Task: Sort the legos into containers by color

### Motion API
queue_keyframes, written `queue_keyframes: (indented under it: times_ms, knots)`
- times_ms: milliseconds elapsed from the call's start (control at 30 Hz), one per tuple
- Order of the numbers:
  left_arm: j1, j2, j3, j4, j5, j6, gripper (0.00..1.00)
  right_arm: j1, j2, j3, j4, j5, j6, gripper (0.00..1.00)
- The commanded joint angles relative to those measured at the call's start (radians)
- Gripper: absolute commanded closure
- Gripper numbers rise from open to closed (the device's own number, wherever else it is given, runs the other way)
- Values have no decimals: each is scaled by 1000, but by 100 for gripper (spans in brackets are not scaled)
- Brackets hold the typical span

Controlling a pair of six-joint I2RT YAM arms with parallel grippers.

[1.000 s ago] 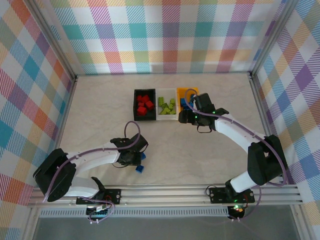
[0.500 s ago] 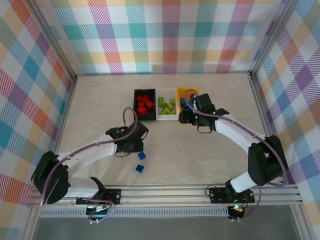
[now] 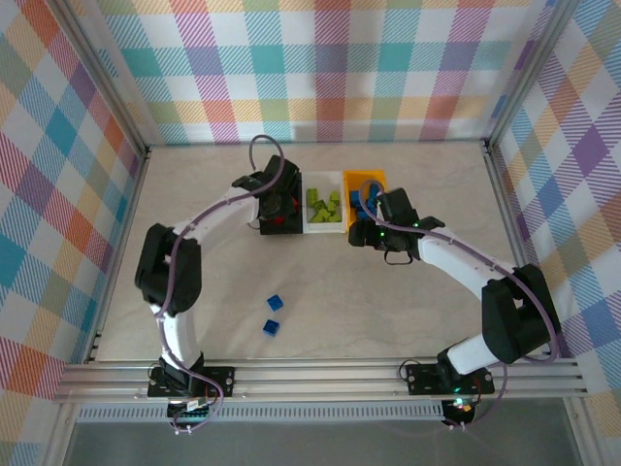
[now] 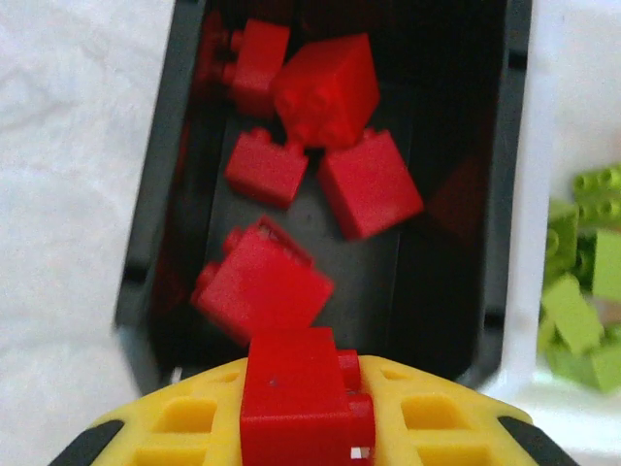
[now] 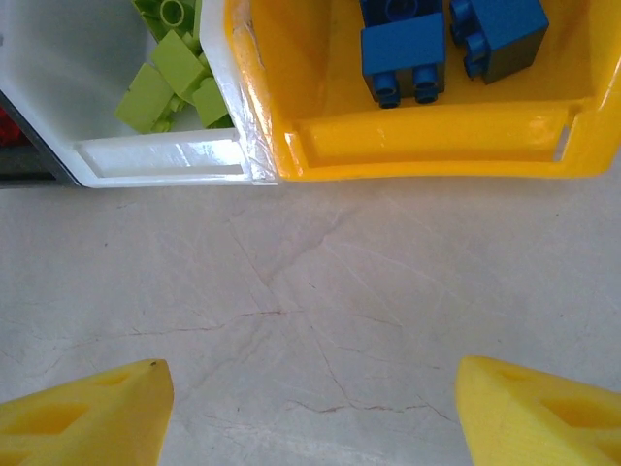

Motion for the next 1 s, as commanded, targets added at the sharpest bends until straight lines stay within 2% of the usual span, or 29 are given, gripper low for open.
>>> queue_keyframes:
  times_ms: [0, 33, 100, 167, 233, 367, 600, 700, 800, 900, 967]
  knots:
    - [25, 76, 117, -16, -27, 16, 79, -3, -41, -14, 17, -12, 0, 23]
    - [31, 101, 146, -28, -23, 15, 77, -4, -44, -16, 16, -14, 0, 23]
    - [34, 136, 190, -48, -18, 17, 67, -4, -52, -18, 15, -13, 0, 23]
    - [32, 138, 207, -54, 3, 20, 52, -3, -60, -20, 11, -10, -2, 23]
    - [22, 110, 192, -50, 10, 25, 37, -3, -70, -22, 10, -11, -2, 22]
    - [-16, -10, 91, -41, 40, 39, 22, -4, -82, -18, 10, -12, -2, 20]
    - [-137, -316, -265, -72, 93, 34, 15, -4, -84, -25, 12, -42, -8, 18]
    - [-174, -461, -428, -93, 89, -19, 14, 5, -67, -15, 6, -134, -41, 19]
    - [-184, -619, -562, -130, 56, -87, 10, 93, -46, -7, -6, -159, -102, 19]
    - [-183, -777, -651, -189, -25, -140, 1, 232, -4, 11, -16, -168, -143, 19]
    - [-182, -866, -683, -243, -102, -168, 0, 334, 50, 34, -18, -172, -158, 19]
